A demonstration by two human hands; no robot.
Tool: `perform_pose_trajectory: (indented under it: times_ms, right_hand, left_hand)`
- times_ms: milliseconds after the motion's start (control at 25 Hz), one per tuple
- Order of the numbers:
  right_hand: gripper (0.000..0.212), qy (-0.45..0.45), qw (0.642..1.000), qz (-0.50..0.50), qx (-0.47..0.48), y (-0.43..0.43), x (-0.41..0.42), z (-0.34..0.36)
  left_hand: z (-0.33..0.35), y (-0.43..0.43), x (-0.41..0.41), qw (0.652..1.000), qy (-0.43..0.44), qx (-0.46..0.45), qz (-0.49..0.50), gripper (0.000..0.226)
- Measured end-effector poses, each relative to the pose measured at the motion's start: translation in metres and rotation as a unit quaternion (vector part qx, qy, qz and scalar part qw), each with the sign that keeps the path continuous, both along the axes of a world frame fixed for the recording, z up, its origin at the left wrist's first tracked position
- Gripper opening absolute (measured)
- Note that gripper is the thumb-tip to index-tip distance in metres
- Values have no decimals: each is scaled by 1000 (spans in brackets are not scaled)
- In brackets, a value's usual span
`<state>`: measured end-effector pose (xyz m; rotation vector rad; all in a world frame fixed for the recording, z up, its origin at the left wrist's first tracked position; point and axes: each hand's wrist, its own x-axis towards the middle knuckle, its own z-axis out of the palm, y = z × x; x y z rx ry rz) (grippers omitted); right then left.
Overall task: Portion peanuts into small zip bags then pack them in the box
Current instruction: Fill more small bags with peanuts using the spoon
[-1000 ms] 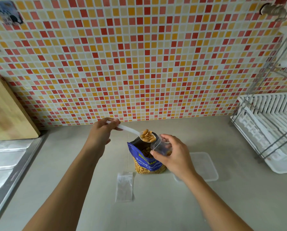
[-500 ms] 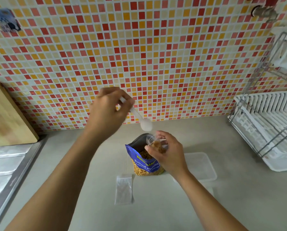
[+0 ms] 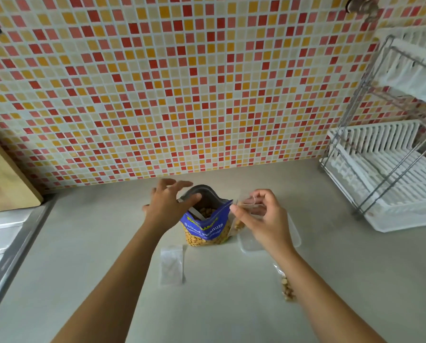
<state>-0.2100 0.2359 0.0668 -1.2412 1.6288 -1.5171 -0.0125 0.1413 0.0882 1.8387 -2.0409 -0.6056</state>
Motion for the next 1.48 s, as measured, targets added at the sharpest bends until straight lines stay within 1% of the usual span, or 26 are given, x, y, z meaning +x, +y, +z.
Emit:
perform_pose_trajectory:
  times_ms: [40, 80, 120, 160, 200, 240, 320, 360, 400, 440, 480, 520, 560, 600, 640, 760, 880, 1000, 1040, 1120, 1200, 1280, 1360, 1400, 1440, 1480]
  right_hand:
    - [42, -11, 1000, 0, -1, 3, -2, 0]
    - [41, -24, 1000, 3, 0, 6, -2, -2]
    - [41, -41, 999, 7, 1, 9, -3, -3]
    - [42, -55, 998, 8, 2, 11, -3, -5]
    - [45, -66, 998, 6, 4, 14, -5, -7]
    - [49, -72, 997, 6, 8, 16, -6, -9]
    - [53, -77, 997, 10, 25, 21, -8, -14]
    - [51, -83, 996, 14, 33, 23, -9, -16]
    - [49, -91, 995, 24, 40, 26, -11, -18]
    - [45, -101, 993, 37, 50, 28, -14, -20]
    - [40, -102, 991, 53, 64, 30, -19, -24]
    - [33, -93, 990, 66, 80, 32, -24, -28]
    - [24, -76, 990, 70, 96, 35, -31, -33]
    - [17, -61, 990, 66, 111, 38, -38, -39]
    - [14, -47, 989, 59, 124, 42, -44, -46]
    - [11, -19, 983, 58, 175, 57, -57, -69]
    - [7, 3, 968, 68, 240, 73, -62, -97]
    - [5, 48, 960, 44, 271, 80, -66, -120]
    - [6, 66, 962, 29, 264, 79, -67, -124]
    - [4, 131, 956, -4, 261, 75, -67, -128]
    - [8, 211, 935, -42, 283, 72, -64, -130]
    - [14, 266, 917, -69, 287, 70, -63, -136]
    - [21, 288, 915, -84, 268, 72, -64, -141]
    - [23, 290, 917, -92, 258, 74, -66, -142]
    - [22, 288, 920, -101, 246, 77, -68, -143]
    - [19, 287, 922, -112, 233, 79, -69, -141]
  left_hand:
    - [5, 11, -2, 996, 47, -58, 39, 30]
    - [9, 23, -4, 982, 130, -119, 70, 25]
    - [11, 37, -8, 962, 212, -153, 79, 16]
    - [10, 55, -13, 949, 265, -156, 63, 12]
    - [6, 71, -20, 949, 284, -134, 27, 12]
    - [-1, 85, -29, 955, 284, -87, -18, 15]
    - [-23, 104, -46, 962, 256, 17, -94, 25]
    - [-35, 108, -54, 961, 248, 44, -116, 24]
    - [-45, 110, -60, 958, 256, 60, -116, 18]
    - [-53, 111, -65, 947, 291, 87, -100, 10]
    - [-58, 113, -67, 928, 339, 131, -78, 7]
    - [-63, 115, -69, 907, 376, 182, -59, 10]
    - [-67, 119, -70, 890, 394, 226, -49, 13]
    - [-72, 122, -72, 883, 391, 254, -48, 15]
    - [-79, 127, -74, 886, 376, 268, -53, 16]
    - [-105, 142, -84, 909, 308, 276, -53, 23]
    - [-134, 157, -93, 910, 258, 324, -14, 33]
    - [-152, 165, -103, 913, 213, 348, 15, 33]
    - [-154, 164, -108, 918, 198, 343, 21, 32]
    - [-159, 161, -118, 937, 157, 312, 25, 35]
    - [-162, 159, -127, 957, 99, 271, 12, 36]
    - [-162, 159, -134, 970, 38, 238, -15, 34]
    - [-159, 162, -137, 980, -35, 194, -35, 41]
    - [-158, 163, -137, 983, -53, 171, -33, 45]
    - [-156, 164, -136, 986, -51, 156, -24, 47]
    - [-154, 164, -133, 988, -23, 152, -6, 47]
